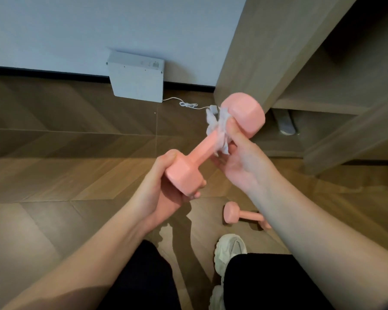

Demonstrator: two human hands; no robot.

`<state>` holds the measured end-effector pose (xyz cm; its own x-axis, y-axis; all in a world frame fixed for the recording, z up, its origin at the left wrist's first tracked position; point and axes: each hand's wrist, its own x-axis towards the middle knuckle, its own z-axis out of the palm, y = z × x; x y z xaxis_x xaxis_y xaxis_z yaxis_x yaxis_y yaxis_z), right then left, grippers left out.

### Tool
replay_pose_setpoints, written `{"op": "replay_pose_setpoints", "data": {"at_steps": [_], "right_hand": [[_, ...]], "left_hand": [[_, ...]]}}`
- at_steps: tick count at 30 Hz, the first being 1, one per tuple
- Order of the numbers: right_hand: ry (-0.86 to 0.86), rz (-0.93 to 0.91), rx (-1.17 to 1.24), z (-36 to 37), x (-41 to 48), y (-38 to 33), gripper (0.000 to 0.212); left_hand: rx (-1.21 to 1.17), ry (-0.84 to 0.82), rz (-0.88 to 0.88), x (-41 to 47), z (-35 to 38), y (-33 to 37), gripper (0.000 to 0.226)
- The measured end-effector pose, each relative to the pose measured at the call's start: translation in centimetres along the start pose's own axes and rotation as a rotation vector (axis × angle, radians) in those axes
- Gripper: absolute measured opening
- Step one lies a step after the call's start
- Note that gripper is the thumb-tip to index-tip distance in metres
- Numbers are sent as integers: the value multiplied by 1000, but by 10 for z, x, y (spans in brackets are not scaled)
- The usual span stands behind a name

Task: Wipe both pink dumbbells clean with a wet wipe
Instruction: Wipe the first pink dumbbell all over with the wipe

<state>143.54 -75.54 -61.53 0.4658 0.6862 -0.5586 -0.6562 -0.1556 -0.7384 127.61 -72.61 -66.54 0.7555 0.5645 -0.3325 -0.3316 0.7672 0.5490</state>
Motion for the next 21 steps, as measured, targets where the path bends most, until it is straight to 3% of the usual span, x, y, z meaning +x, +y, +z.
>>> {"op": "replay_pose_setpoints", "data": {"at_steps": [2, 6, 9, 11, 16, 19, 21], "right_hand": [[8, 29, -72, -2, -2, 2, 26], [-110, 107, -304, -7, -5, 7, 25], [-104, 80, -390, -19, 2, 3, 16], [-82, 35, -329, -34, 16, -12, 22], [23, -12, 5, -73, 63, -52, 51], [39, 52, -3, -94, 87, -65, 53], [65, 78, -72, -102, 101, -67, 47]], "left_hand": [[-22, 31, -54, 0, 4, -1, 68], [-77, 43, -76, 8, 12, -3, 43], [-68, 37, -73, 23, 19, -7, 54], [-6, 39, -83, 36, 29, -8, 60], [224, 59, -119, 81, 62, -6, 37], [492, 52, -234, 116, 69, 5, 36], [792, -65, -391, 139, 67, 16, 46]]}}
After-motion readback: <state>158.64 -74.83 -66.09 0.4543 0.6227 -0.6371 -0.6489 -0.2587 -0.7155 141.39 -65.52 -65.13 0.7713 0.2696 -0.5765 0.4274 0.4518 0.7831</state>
